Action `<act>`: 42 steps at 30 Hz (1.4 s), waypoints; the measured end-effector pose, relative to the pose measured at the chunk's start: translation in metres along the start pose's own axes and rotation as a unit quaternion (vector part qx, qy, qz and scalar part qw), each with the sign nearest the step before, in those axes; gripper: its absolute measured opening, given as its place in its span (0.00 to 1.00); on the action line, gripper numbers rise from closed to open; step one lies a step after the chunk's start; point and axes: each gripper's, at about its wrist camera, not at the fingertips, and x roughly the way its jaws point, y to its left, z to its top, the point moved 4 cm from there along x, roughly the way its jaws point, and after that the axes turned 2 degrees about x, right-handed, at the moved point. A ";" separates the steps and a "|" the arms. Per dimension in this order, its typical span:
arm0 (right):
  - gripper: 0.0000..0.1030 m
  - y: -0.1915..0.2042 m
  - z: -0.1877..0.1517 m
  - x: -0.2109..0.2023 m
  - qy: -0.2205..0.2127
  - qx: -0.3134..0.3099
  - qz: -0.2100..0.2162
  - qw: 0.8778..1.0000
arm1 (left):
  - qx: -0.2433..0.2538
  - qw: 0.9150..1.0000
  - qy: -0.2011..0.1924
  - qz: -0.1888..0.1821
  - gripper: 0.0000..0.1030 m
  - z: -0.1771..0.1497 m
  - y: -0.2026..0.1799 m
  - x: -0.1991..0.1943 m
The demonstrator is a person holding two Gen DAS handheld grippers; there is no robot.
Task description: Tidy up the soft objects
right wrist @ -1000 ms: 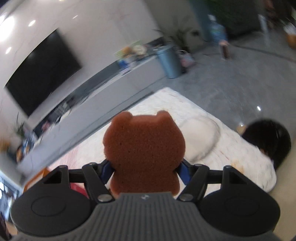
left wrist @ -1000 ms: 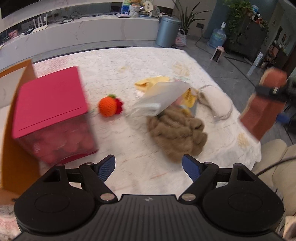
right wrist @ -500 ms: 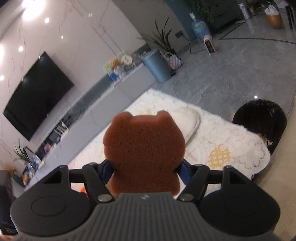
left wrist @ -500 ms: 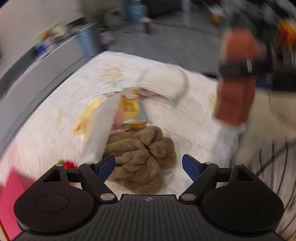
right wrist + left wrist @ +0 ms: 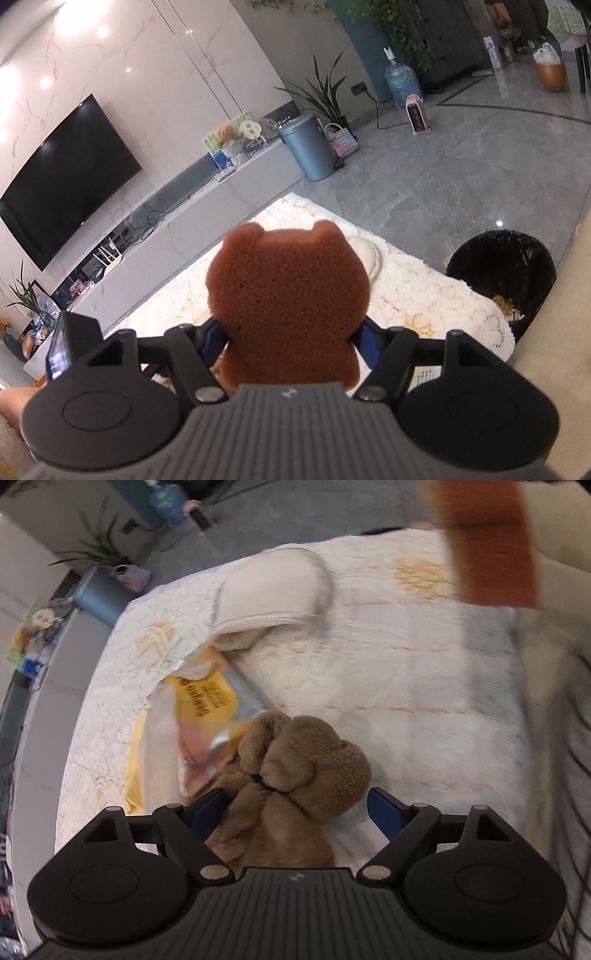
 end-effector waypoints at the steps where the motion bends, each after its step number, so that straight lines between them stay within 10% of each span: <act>1: 0.67 -0.001 0.000 0.000 0.000 0.002 -0.001 1.000 | -0.011 1.000 -0.003 0.004 1.00 0.000 0.004 0.005; 7: 0.67 -0.011 0.001 -0.003 -0.010 0.016 -0.006 1.000 | -0.062 0.998 -0.028 0.005 1.00 0.000 0.020 0.011; 22: 0.67 0.000 -0.001 -0.010 -0.030 0.005 0.004 1.000 | -0.156 0.983 -0.097 0.016 0.50 -0.016 0.037 -0.060; 30: 0.67 0.009 -0.002 -0.010 -0.028 -0.006 0.021 0.999 | -0.325 0.931 -0.164 0.003 0.46 -0.049 0.067 -0.103; 42: 0.67 0.044 -0.009 -0.016 -0.019 -0.050 0.066 0.996 | -0.341 0.914 -0.220 -0.001 0.46 -0.075 0.061 -0.169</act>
